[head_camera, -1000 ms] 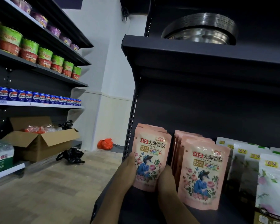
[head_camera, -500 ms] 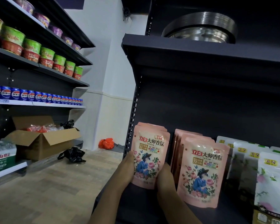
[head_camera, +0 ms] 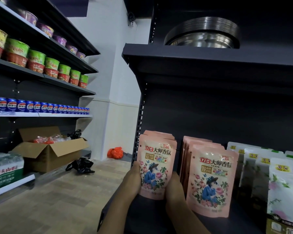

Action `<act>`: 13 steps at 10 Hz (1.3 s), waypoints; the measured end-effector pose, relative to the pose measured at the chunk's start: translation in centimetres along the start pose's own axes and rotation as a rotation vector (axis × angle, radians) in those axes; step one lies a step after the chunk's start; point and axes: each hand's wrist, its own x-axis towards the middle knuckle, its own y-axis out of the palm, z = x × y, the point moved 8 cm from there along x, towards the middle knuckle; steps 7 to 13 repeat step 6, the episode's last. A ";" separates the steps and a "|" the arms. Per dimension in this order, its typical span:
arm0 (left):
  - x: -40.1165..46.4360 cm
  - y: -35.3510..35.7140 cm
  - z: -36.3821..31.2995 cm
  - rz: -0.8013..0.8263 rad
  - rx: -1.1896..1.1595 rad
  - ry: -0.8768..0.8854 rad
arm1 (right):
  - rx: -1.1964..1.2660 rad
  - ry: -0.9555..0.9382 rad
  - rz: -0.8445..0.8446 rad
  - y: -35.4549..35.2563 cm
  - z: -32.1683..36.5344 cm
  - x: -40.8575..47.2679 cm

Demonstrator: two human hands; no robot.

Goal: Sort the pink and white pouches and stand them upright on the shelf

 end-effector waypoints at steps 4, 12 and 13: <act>-2.6 -1.9 -1.9 -0.187 -0.124 0.055 | -0.050 -0.200 0.037 0.0 1.5 -2.4; -7.6 -3.5 -7.2 -0.276 -0.064 0.293 | -0.012 -0.360 0.025 -0.7 4.3 -5.8; -7.6 -3.5 -7.2 -0.276 -0.064 0.293 | -0.012 -0.360 0.025 -0.7 4.3 -5.8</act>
